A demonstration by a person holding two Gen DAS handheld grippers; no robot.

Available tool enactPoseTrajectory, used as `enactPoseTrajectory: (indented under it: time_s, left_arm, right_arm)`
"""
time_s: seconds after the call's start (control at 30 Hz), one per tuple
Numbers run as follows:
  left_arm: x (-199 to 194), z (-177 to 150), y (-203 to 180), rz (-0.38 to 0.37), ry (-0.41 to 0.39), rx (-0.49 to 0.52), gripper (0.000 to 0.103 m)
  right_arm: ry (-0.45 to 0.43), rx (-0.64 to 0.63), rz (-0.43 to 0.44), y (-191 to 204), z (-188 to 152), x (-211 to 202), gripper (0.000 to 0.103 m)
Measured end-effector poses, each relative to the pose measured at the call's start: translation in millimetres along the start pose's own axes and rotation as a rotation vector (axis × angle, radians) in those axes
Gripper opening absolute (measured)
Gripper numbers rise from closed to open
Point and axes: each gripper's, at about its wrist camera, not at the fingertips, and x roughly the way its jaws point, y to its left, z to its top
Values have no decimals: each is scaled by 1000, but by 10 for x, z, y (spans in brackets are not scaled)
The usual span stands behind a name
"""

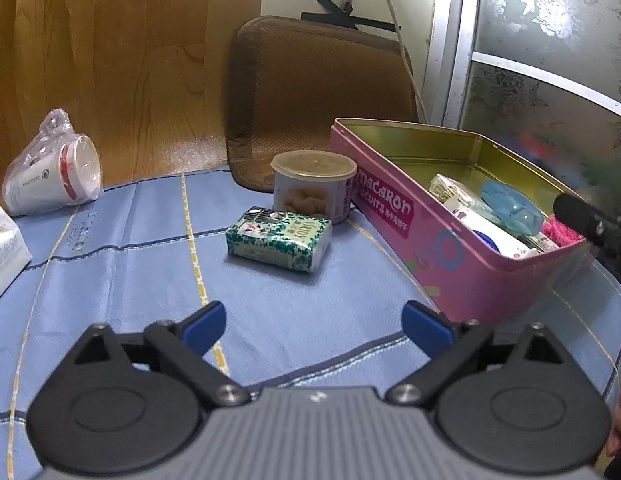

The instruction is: Organize soft objects

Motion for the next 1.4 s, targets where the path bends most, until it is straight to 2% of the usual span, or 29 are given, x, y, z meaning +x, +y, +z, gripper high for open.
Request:
enactPoseTrajectory:
  time_s: [0.2,0.33,0.57,0.73,0.97,1.4]
  left_arm:
    - [32,-70,34,33,-42,29,103]
    - [79,-120,103,85,-74,37,103]
    - [16,-158,121,110,-144,41,103]
    - [50,-148,90,146,-123,65,103]
    - [24,-161,150,137,-139,39,103]
    - [-18,-173,141,147,-159,47,103]
  right_arm:
    - [14,-11,0,75,-70,12,103]
    - [23,-41,-4,144,-137,13,103]
    - [-38,-37,-74,153,-160,-19,103]
    - [-109,-32,-119,154,-169,-61,103]
    - [-229,-66,-176,229,-241,-130,103]
    - [-241,-102,-133,228,-250,-145,103]
